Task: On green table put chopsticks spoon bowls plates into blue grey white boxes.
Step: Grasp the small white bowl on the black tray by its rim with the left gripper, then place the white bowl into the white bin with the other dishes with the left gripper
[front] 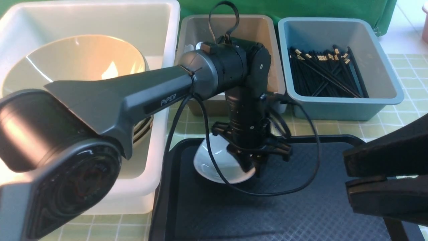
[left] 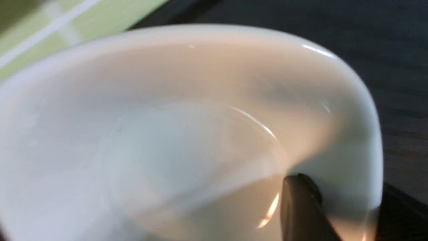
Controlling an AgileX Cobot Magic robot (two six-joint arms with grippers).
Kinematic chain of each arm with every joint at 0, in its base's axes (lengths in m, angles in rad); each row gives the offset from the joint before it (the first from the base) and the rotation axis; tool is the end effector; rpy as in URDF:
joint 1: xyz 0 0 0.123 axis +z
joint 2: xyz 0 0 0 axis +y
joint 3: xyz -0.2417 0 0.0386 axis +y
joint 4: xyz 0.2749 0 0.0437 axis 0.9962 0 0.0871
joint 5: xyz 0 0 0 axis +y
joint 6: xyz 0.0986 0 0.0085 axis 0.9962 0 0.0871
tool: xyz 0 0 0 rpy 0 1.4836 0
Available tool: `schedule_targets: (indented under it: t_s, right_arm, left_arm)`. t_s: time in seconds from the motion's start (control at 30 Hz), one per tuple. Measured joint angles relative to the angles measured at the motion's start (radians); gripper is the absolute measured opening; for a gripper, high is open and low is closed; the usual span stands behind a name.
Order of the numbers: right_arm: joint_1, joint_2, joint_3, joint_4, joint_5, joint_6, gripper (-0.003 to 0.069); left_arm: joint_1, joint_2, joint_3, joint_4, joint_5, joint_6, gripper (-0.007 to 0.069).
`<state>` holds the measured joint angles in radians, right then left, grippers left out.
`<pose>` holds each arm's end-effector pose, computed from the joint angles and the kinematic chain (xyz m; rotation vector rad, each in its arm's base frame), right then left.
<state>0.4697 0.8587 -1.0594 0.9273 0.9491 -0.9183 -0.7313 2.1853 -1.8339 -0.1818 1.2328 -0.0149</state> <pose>0.1499 0.1483 0.3988 -1.1140 1.6220 0.8353 0.3249 -0.3142 0.1474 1.0152 2.9528 -0.2952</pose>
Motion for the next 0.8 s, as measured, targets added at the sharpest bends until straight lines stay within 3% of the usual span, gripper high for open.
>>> schedule_targets:
  t_s: [0.03,0.1,0.23,0.8]
  right_arm:
    - [0.0,0.0,0.0,0.0,0.0,0.0,0.0216]
    - [0.0,0.0,0.0,0.0,0.0,0.0,0.0216]
    - [0.0,0.0,0.0,0.0,0.003,0.0,0.0217]
    - [0.0,0.0,0.0,-0.02,0.012,-0.02,0.0227]
  left_arm:
    - [0.0,-0.003,0.0,0.0,0.0,0.002,0.0121]
    - [-0.018,-0.047,0.0,0.044,0.0,0.023,0.005]
    - [-0.039,-0.093,0.0,0.107,0.001,0.041,0.0015]
    - [-0.057,-0.237,0.007,0.211,0.005,0.093,0.0015]
